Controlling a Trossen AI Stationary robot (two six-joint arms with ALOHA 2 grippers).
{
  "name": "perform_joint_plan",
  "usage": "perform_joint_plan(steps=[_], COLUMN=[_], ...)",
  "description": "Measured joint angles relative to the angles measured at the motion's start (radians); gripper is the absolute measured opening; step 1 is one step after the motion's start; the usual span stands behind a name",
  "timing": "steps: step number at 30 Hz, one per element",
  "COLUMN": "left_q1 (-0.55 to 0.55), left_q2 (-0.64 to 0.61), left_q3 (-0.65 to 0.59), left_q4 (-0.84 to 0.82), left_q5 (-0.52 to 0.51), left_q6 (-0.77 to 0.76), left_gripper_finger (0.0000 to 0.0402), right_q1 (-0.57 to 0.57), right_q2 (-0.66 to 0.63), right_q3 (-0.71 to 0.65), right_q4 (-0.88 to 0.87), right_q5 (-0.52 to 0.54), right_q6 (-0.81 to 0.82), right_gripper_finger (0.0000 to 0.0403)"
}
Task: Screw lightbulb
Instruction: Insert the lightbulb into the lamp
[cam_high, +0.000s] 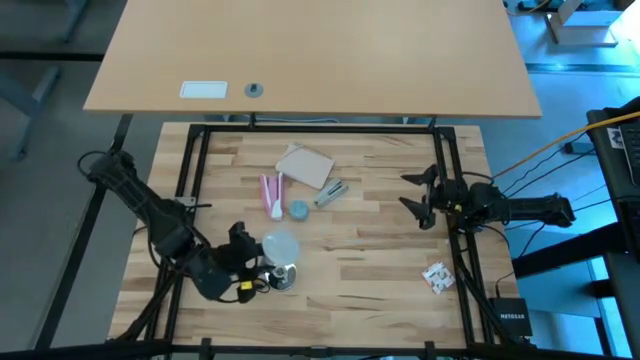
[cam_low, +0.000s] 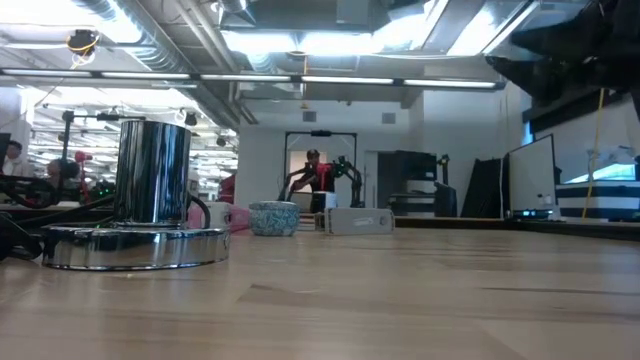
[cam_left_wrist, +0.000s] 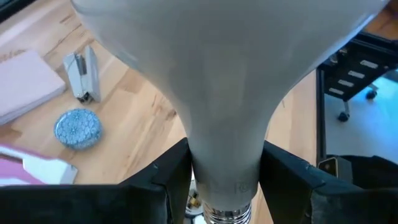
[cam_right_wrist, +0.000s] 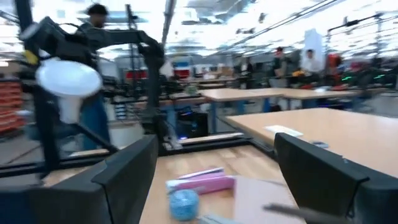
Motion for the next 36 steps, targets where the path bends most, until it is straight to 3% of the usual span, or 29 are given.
perform_joint_plan(steps=[6,12,17,26,30,36], left_q1=[-0.052,-0.086,-0.1,-0.117,-0.118,-0.124], left_q2=[0.001,0.001,0.002,0.004,0.004,0.004], left_q3=[-0.075,-0.151,-0.201,-0.304,-0.352,-0.404], left_q4=[0.005,0.015,0.053,0.235,0.305,0.399], left_q5=[-0.101,-0.226,-0.355,-0.478,-0.488,-0.488], left_q6=[-0.187,-0.392,-0.527,-0.514,-0.495,-0.492], left_gripper_finger=[0.0157,0.0157,0.0157,0.0157,0.0157,0.0157], right_q1=[0.001,0.001,0.001,0.001,0.018,0.096], right_q2=[0.109,0.33,0.557,1.036,1.243,1.527], right_q3=[0.001,0.01,0.155,0.483,0.594,0.732], right_q4=[0.103,0.282,0.327,0.264,0.154,0.15], right_q5=[-0.054,-0.126,-0.187,-0.276,-0.283,-0.281], right_q6=[0.044,0.078,0.015,-0.036,-0.035,-0.035], right_gripper_finger=[0.0328,0.0328,0.0328,0.0328,0.0328,0.0328])
